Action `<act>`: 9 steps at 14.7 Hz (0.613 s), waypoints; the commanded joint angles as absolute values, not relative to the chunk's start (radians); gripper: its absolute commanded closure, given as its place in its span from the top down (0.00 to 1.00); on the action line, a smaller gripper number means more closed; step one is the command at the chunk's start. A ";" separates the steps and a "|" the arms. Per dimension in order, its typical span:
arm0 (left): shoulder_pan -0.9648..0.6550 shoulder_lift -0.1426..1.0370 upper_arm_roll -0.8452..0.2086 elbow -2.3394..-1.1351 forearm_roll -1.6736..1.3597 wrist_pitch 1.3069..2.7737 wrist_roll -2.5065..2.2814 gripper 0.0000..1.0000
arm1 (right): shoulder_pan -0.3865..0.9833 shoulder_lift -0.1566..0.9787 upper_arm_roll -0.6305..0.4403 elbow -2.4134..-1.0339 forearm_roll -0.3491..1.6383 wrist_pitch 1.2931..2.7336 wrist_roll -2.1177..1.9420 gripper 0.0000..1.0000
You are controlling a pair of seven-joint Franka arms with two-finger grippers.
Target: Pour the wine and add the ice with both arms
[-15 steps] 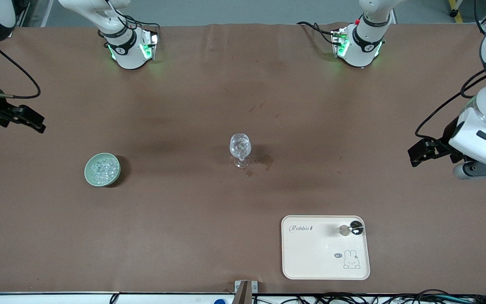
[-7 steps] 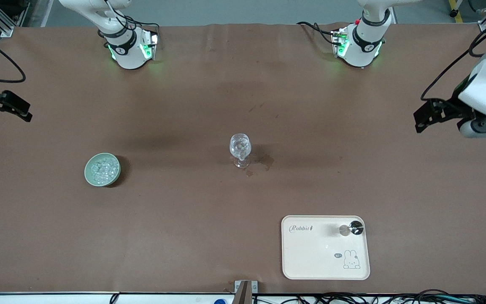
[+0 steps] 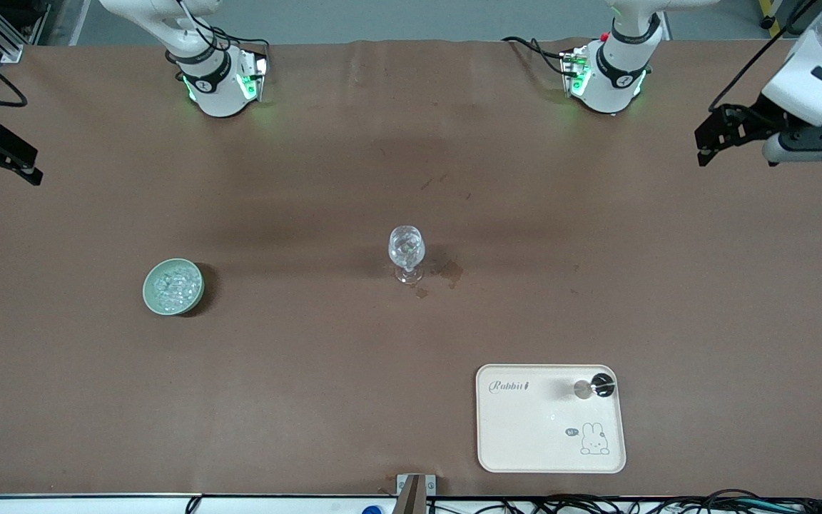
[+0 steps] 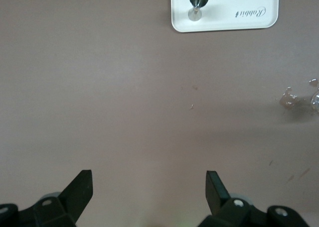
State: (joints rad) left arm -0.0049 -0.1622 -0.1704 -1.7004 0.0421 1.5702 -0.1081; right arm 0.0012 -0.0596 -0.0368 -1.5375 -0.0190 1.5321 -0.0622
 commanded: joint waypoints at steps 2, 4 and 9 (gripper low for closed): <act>0.003 -0.192 -0.167 -1.736 0.017 1.582 -0.101 1.00 | -0.017 -0.051 -0.032 -1.512 0.011 1.503 -0.145 1.00; 0.005 -0.183 -0.156 -1.721 -0.029 1.582 -0.098 1.00 | -0.020 -0.048 -0.034 -1.522 0.008 1.502 -0.213 1.00; -0.006 -0.147 -0.137 -1.661 -0.026 1.554 -0.103 1.00 | -0.024 -0.025 -0.034 -1.554 -0.002 1.517 -0.218 1.00</act>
State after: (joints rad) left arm 0.0005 -0.1681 -0.1440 -1.7005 -0.0142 1.5756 -0.1082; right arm -0.0070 -0.0243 -0.0392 -1.5347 -0.0062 1.5090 -0.2021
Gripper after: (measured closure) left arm 0.000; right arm 0.000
